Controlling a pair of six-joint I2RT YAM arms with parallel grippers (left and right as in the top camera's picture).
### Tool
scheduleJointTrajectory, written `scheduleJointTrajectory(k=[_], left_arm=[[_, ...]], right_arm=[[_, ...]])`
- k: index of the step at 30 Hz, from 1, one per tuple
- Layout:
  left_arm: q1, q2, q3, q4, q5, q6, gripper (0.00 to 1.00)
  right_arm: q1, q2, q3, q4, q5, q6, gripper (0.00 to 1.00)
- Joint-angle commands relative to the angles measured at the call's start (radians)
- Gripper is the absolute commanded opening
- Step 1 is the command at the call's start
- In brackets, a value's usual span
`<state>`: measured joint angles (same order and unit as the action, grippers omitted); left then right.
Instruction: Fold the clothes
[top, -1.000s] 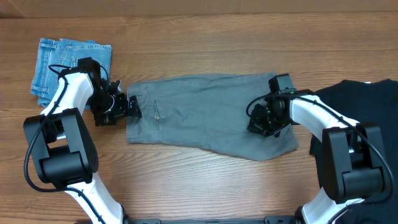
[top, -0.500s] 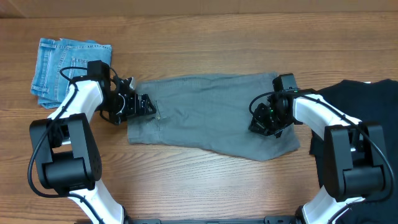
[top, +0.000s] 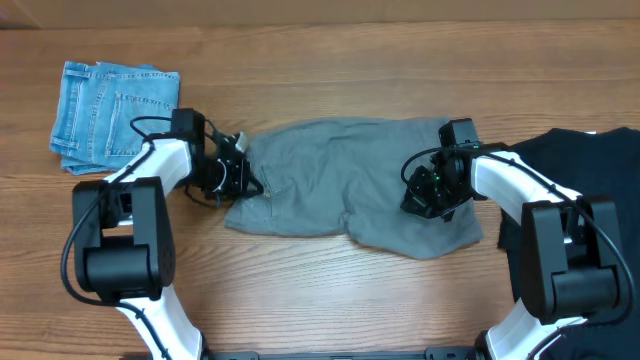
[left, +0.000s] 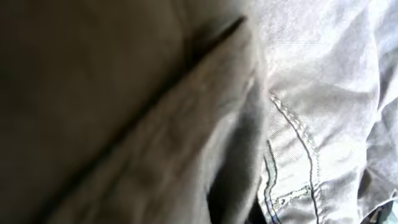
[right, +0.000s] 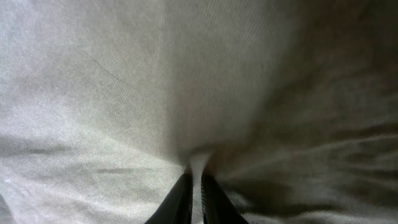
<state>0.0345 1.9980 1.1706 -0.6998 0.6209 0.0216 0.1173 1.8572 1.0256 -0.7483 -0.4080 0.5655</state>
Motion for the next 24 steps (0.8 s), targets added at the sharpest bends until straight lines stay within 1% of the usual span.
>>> scheduleJointTrajectory(k=[1, 4, 6, 10, 13, 16, 20, 22, 24], left_arm=[[0.018, 0.034, 0.022, -0.085, -0.007, -0.001, 0.04], [0.043, 0.034, 0.122, -0.217, -0.078, 0.001, 0.04], [0.057, 0.034, 0.234, -0.348, -0.159, 0.01, 0.04], [0.065, 0.034, 0.487, -0.598, -0.314, 0.012, 0.04], [0.065, 0.034, 0.69, -0.763, -0.391, 0.012, 0.04], [0.065, 0.034, 0.906, -0.895, -0.434, 0.012, 0.04], [0.049, 0.034, 1.097, -0.977, -0.432, 0.004, 0.04], [0.025, 0.034, 1.139, -0.983, -0.433, -0.018, 0.04], [-0.028, 0.036, 1.139, -0.97, -0.454, -0.034, 0.04]], right_arm=[[-0.023, 0.061, -0.053, -0.019, 0.225, 0.003, 0.1], [-0.023, 0.004, -0.034, -0.051, 0.224, -0.014, 0.08], [-0.023, -0.054, -0.01, -0.089, 0.232, -0.024, 0.08], [-0.023, -0.171, 0.028, -0.144, 0.233, -0.05, 0.09], [-0.023, -0.247, 0.043, -0.165, 0.232, -0.05, 0.11], [-0.023, -0.311, 0.053, -0.179, 0.232, -0.049, 0.13], [-0.023, -0.357, 0.056, -0.186, 0.232, -0.05, 0.13], [-0.023, -0.364, 0.056, -0.186, 0.232, -0.05, 0.13], [-0.023, -0.365, 0.056, -0.19, 0.232, -0.05, 0.13]])
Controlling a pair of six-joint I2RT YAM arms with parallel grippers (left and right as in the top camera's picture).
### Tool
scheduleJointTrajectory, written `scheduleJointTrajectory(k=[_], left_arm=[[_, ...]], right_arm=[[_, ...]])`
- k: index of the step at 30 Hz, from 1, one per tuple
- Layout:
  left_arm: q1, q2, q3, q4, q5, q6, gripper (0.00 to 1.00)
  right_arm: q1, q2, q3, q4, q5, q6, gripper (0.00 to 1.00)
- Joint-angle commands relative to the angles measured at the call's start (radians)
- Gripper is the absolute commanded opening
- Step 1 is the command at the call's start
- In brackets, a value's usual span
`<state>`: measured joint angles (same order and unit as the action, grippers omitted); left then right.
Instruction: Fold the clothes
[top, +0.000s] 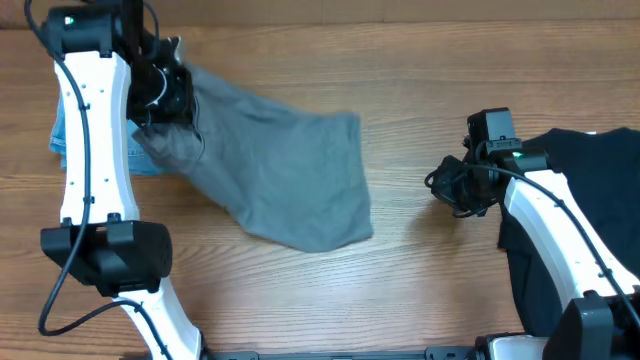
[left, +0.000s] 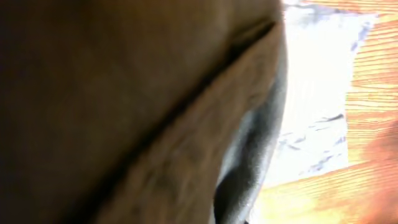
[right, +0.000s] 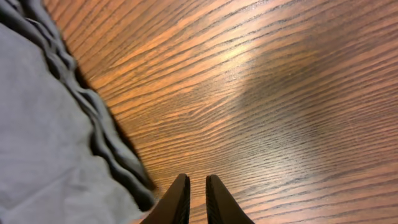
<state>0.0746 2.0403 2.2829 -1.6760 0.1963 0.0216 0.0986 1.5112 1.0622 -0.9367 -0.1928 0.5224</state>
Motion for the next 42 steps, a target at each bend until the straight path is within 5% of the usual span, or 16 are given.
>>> scheduleJointTrajectory(k=[1, 10, 18, 22, 26, 31, 34, 37, 42], left_arm=[[-0.09, -0.003, 0.018, 0.013, -0.047, -0.056, 0.04], [-0.3, 0.0, -0.189, 0.131, -0.126, -0.188, 0.04], [-0.48, 0.0, -0.353, 0.355, -0.125, -0.455, 0.05], [-0.564, 0.0, -0.43, 0.481, -0.13, -0.495, 0.06], [-0.607, 0.0, -0.494, 0.544, -0.138, -0.546, 0.23], [-0.613, 0.0, -0.525, 0.556, -0.144, -0.553, 0.82], [-0.596, 0.0, -0.5, 0.533, -0.144, -0.533, 0.88], [-0.551, -0.002, -0.404, 0.442, -0.151, -0.494, 0.89], [-0.465, -0.002, -0.296, 0.337, -0.189, -0.393, 0.93]], right_arm=[[-0.004, -0.019, 0.02, -0.005, 0.016, -0.006, 0.13], [-0.004, -0.019, 0.02, -0.011, 0.017, -0.006, 0.13], [-0.004, -0.019, 0.02, -0.01, 0.017, -0.007, 0.13], [-0.004, -0.019, 0.02, -0.009, 0.017, -0.007, 0.13], [-0.004, -0.019, 0.02, -0.009, 0.016, -0.023, 0.13], [-0.004, -0.019, 0.02, -0.013, 0.016, -0.03, 0.13], [-0.004, -0.019, 0.02, -0.011, 0.016, -0.044, 0.13], [-0.002, -0.019, 0.02, 0.029, -0.064, -0.21, 0.15], [0.003, -0.019, 0.02, 0.125, -0.338, -0.36, 0.32]])
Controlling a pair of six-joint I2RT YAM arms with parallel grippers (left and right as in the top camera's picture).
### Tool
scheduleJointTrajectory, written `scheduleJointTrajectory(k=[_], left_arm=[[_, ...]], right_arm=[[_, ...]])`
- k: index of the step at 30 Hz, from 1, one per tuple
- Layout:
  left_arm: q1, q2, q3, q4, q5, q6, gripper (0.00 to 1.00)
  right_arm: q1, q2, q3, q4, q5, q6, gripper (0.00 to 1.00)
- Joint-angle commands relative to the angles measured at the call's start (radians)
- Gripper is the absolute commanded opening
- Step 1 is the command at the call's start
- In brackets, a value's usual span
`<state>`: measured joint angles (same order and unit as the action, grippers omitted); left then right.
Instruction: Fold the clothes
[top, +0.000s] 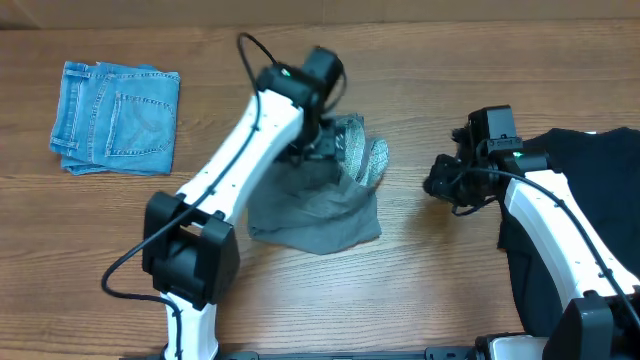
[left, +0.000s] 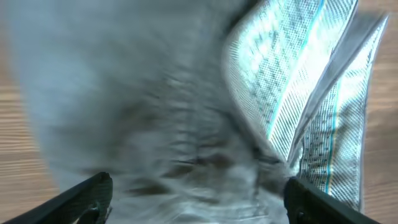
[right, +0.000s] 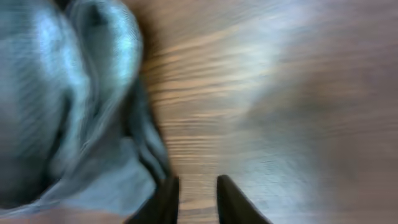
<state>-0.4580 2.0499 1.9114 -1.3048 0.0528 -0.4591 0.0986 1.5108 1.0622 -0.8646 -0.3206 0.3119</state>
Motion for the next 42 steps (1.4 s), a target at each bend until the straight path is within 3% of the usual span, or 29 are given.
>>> scheduleJointTrajectory(k=[1, 4, 8, 13, 15, 17, 18, 21, 25, 27, 28, 29, 32, 35, 38, 42], left_arm=[[0.079, -0.012, 0.076, -0.039, -0.045, 0.095, 0.93], [0.145, -0.011, 0.051, -0.063, -0.034, 0.129, 0.88], [0.179, -0.01, 0.004, -0.056, 0.035, 0.2, 0.68], [0.17, -0.01, -0.102, -0.022, 0.084, 0.256, 0.66], [0.169, -0.01, -0.156, 0.01, 0.086, 0.257, 0.66], [0.169, -0.01, -0.208, 0.043, 0.086, 0.257, 0.66], [0.169, -0.01, -0.237, 0.063, 0.087, 0.257, 0.66], [0.169, -0.01, -0.333, 0.111, 0.086, 0.257, 0.65], [0.169, -0.01, -0.389, 0.142, 0.086, 0.257, 0.65], [0.169, -0.01, -0.402, 0.155, 0.086, 0.257, 0.65], [0.169, -0.01, -0.403, 0.157, 0.086, 0.257, 0.65], [0.169, -0.01, -0.403, 0.158, 0.085, 0.257, 0.65], [0.17, -0.01, -0.402, 0.156, 0.098, 0.257, 0.62], [0.171, -0.01, -0.392, 0.144, 0.193, 0.312, 0.41], [0.18, -0.01, -0.339, 0.092, 0.296, 0.378, 0.37], [0.194, -0.01, -0.187, 0.012, 0.307, 0.397, 0.38]], right_arm=[[0.006, -0.018, 0.02, 0.066, -0.233, -0.164, 0.34], [0.056, -0.017, 0.019, 0.159, -0.285, -0.19, 0.42], [0.164, -0.004, 0.019, 0.234, -0.282, -0.217, 0.53], [0.304, 0.063, 0.018, 0.25, -0.158, -0.211, 0.56], [0.334, 0.1, 0.018, 0.248, -0.121, -0.202, 0.42], [0.339, 0.128, 0.018, 0.241, -0.053, -0.138, 0.12], [0.336, 0.134, 0.018, 0.228, 0.003, -0.091, 0.04], [0.291, 0.128, 0.018, 0.143, 0.199, 0.085, 0.04], [0.259, 0.128, 0.018, 0.074, 0.2, 0.124, 0.04], [0.259, 0.128, 0.018, 0.056, 0.196, 0.13, 0.2], [0.259, 0.127, 0.019, 0.042, 0.196, 0.13, 0.37], [0.259, 0.124, 0.022, 0.028, 0.196, 0.13, 0.39], [0.259, 0.079, 0.044, 0.021, 0.187, 0.062, 0.33], [0.259, -0.009, 0.104, 0.022, 0.17, -0.047, 0.3], [0.259, -0.069, 0.156, 0.027, 0.162, -0.07, 0.28], [0.26, -0.056, 0.159, 0.068, 0.022, -0.069, 0.22]])
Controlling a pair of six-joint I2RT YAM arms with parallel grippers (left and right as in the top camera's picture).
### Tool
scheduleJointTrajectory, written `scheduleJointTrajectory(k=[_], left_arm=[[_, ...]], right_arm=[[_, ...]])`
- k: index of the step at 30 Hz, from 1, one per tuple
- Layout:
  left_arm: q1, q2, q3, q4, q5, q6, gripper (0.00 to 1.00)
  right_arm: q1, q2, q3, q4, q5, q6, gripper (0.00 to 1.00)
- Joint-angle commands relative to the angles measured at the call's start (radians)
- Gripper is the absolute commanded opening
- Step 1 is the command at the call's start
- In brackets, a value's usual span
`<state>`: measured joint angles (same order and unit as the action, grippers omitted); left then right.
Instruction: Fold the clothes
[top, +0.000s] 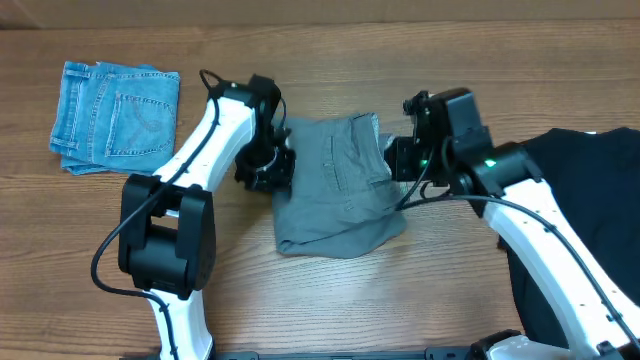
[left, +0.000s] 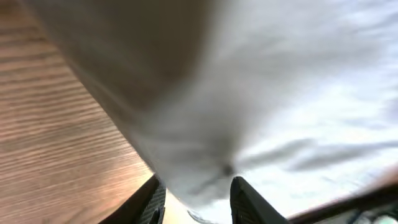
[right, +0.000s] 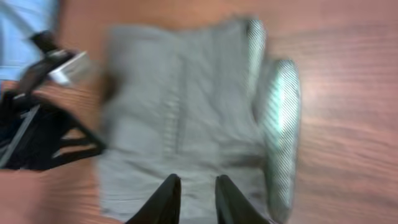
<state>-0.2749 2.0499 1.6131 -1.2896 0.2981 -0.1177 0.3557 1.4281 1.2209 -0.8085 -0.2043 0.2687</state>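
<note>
The grey shorts (top: 335, 190) lie folded in half in the middle of the table, with a striped inner lining (top: 378, 150) showing at their right edge. My left gripper (top: 268, 166) is low at the shorts' left edge. In the left wrist view it (left: 196, 202) is open, with the grey cloth (left: 261, 99) reaching down between its fingers. My right gripper (top: 398, 160) is at the shorts' right edge. In its wrist view it (right: 196, 199) hovers open above the shorts (right: 180, 118), holding nothing.
Folded blue jeans (top: 115, 115) lie at the far left of the wooden table (top: 330, 310). A black garment (top: 590, 220) lies at the right edge, under my right arm.
My left gripper has moved from above the shorts' upper right to their left edge, and its fingers stand closer together. My right gripper has moved left to the shorts' right edge. The shorts lie flatter.
The shorts lay spread out with a gripper shut on each end. Then my left gripper held one end up at the far left while my right stood off the cloth. Then the shorts lay doubled over, my left gripper open above them. Now both grippers flank the fold.
</note>
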Motion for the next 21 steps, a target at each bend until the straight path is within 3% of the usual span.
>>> scheduleJointTrajectory(k=[1, 5, 8, 13, 15, 16, 21], left_arm=[[0.011, -0.01, 0.133, 0.02, 0.063, 0.06, 0.38], [-0.007, -0.01, 0.119, 0.16, 0.073, 0.098, 0.3], [-0.024, -0.01, 0.027, 0.29, -0.005, 0.119, 0.3], [-0.016, -0.01, -0.138, 0.43, -0.174, 0.113, 0.23], [0.001, -0.01, -0.175, 0.447, -0.234, 0.109, 0.24], [0.013, -0.01, -0.179, 0.445, -0.251, 0.106, 0.29], [0.052, -0.01, -0.132, 0.402, -0.213, 0.087, 0.34]], right_arm=[[0.004, 0.049, -0.01, 0.025, -0.117, -0.026, 0.21], [0.004, 0.187, -0.037, 0.042, -0.124, -0.003, 0.18], [0.001, 0.305, -0.037, 0.035, -0.121, 0.004, 0.1], [-0.02, 0.423, -0.037, -0.075, 0.047, 0.208, 0.07], [-0.026, 0.434, -0.037, -0.119, 0.119, 0.259, 0.07], [-0.027, 0.434, -0.037, -0.133, 0.154, 0.267, 0.07], [-0.041, 0.428, -0.026, -0.149, 0.169, 0.251, 0.07]])
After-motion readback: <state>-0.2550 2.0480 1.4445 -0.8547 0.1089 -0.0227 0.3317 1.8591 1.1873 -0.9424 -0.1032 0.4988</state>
